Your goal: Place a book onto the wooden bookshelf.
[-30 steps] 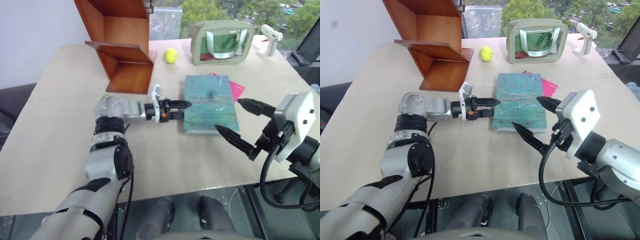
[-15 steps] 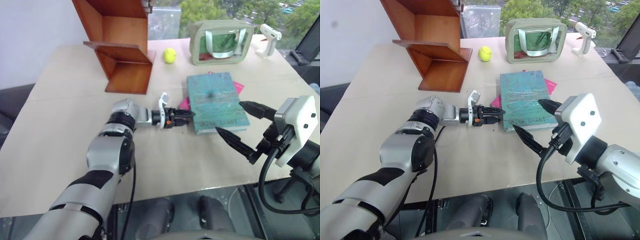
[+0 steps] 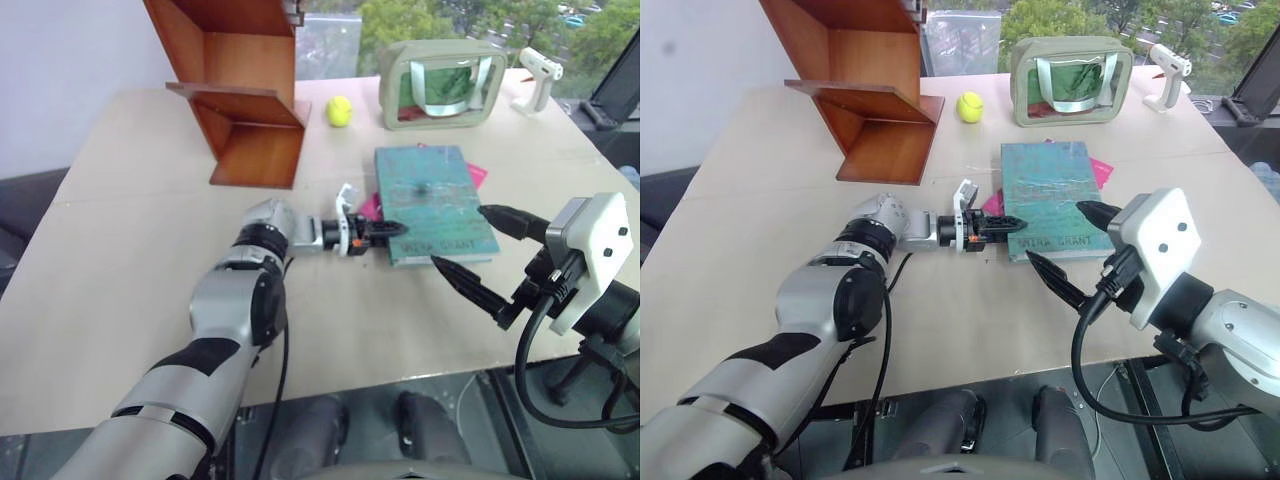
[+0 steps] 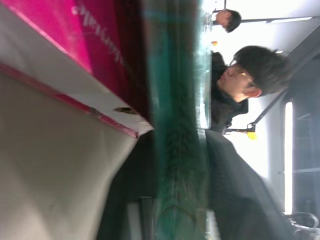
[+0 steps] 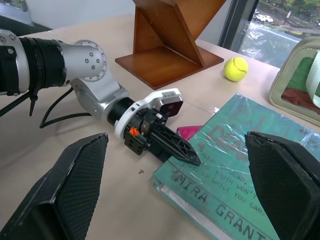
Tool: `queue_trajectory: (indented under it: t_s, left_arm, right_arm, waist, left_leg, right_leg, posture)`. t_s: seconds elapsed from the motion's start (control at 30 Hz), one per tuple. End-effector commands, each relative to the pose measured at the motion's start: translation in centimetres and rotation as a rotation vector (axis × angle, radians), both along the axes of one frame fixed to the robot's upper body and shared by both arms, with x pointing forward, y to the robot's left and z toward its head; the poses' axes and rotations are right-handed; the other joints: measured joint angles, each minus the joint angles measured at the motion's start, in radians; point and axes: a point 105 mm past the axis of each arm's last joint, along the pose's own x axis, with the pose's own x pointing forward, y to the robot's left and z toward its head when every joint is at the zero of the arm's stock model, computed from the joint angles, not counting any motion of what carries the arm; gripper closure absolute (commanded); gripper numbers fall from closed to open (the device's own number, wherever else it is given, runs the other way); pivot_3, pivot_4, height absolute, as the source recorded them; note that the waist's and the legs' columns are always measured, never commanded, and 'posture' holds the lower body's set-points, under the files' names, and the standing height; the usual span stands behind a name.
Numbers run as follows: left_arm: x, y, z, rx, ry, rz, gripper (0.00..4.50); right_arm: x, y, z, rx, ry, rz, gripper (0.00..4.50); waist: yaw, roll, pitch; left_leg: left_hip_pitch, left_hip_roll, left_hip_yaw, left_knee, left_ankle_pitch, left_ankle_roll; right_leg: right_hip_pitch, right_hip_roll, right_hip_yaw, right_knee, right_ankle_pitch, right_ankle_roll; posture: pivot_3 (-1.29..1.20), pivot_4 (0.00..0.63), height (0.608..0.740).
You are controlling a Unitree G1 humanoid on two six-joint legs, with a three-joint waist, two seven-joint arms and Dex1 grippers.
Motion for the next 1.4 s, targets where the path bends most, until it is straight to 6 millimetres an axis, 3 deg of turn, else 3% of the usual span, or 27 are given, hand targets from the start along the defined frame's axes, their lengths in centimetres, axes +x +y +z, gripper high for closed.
queue_trajectory:
  t_s: [0.03,0.13,0.33,0.6,0.63,0.67,0.73,0.8,1.17,1.33,1.4]
  left_arm:
    - [0.8,1.1,1.1,-0.038,-0.008,0.065,4.49]
    - [0.6,1.9,1.5,-0.079,0.013,0.09,4.49]
    - [-2.4,4.2,1.3,-0.117,-0.04,0.214,4.49]
    - [-3.6,4.7,0.1,-0.059,-0.047,0.357,4.49]
    - [-3.7,4.8,0.0,-0.067,-0.041,0.35,3.7]
    - [-3.6,4.9,0.0,-0.07,-0.038,0.338,3.47]
    - [-3.2,4.9,0.2,-0.069,-0.027,0.302,2.57]
    - [-2.6,5.0,0.4,-0.065,-0.017,0.28,2.05]
    - [0.4,6.0,1.8,-0.078,-0.025,0.222,2.05]
    - [0.3,4.6,1.6,-0.056,-0.051,0.14,2.05]
    - [-0.3,3.7,1.5,-0.059,-0.056,0.09,2.57]
  right_arm:
    - [-0.4,0.2,0.9,-0.007,-0.055,0.009,0.0]
    - [-0.4,0.3,0.9,-0.005,-0.058,0.013,0.0]
    - [-0.1,0.5,0.8,-0.009,-0.057,0.045,0.0]
    - [0.5,0.6,0.1,-0.052,-0.043,0.09,0.0]
    - [0.6,0.6,0.1,-0.054,-0.043,0.094,0.0]
    - [0.7,0.6,0.1,-0.055,-0.044,0.097,0.0]
    - [0.8,0.6,0.1,-0.055,-0.046,0.103,0.0]
    - [0.8,0.6,0.1,-0.057,-0.048,0.107,0.0]
    - [0.3,0.5,0.1,-0.063,-0.058,0.085,0.0]
    - [0.2,0.5,0.1,-0.063,-0.061,0.076,0.0]
    - [0.1,0.4,0.1,-0.064,-0.063,0.073,0.0]
  waist:
    - [-0.001,0.0,0.0]
    - [-0.005,0.0,0.0]
    - [-0.017,0.0,0.0]
    - [-0.012,0.0,0.0]
    - [-0.011,0.0,0.0]
    - [-0.009,0.0,0.0]
    - [-0.007,0.0,0.0]
    - [-0.004,0.0,0.0]
    - [0.002,0.0,0.0]
    - [0.002,0.0,0.0]
    - [0.002,0.0,0.0]
  left_leg:
    - [0.0,0.0,0.0,0.0,0.0,0.0]
    - [0.0,0.0,0.0,0.0,0.0,0.0]
    - [0.0,0.001,0.0,0.0,0.0,0.0]
    - [0.001,0.002,0.001,0.002,0.0,-0.001]
    - [0.001,0.002,0.002,0.002,-0.001,-0.002]
    - [0.001,0.002,0.002,0.002,-0.001,-0.002]
    - [0.001,0.001,0.002,0.002,-0.001,-0.002]
    - [0.001,0.001,0.002,0.002,0.0,-0.001]
    - [0.001,0.001,0.002,0.002,0.0,-0.001]
    - [0.0,0.0,0.001,0.002,0.0,-0.001]
    - [0.0,0.0,0.001,0.002,0.0,-0.001]
  right_leg:
    - [0.0,0.0,0.0,0.0,0.0,0.0]
    - [0.0,0.0,0.0,0.0,0.0,0.0]
    - [0.0,-0.001,0.001,0.0,0.0,0.0]
    - [0.001,0.0,0.001,0.001,0.0,0.001]
    - [0.001,0.0,0.001,0.001,0.0,0.001]
    - [0.002,0.0,0.001,0.001,0.001,0.001]
    - [0.002,0.001,0.001,0.001,0.001,0.002]
    - [0.001,0.001,0.001,0.001,0.001,0.002]
    - [0.001,0.001,0.001,0.001,0.001,0.001]
    - [0.0,0.0,0.001,0.0,0.001,0.001]
    - [0.001,0.0,0.001,0.0,0.001,0.001]
  posture:
    - [0.0,0.15,0.74]
    - [0.0,0.15,0.74]
    - [0.0,0.15,0.74]
    - [0.0,0.15,0.74]
    - [0.0,0.15,0.74]
    - [0.0,0.15,0.74]
    - [0.0,0.15,0.74]
    - [0.0,0.15,0.74]
    - [0.0,0.15,0.74]
    - [0.0,0.15,0.74]
    - [0.0,0.15,0.74]
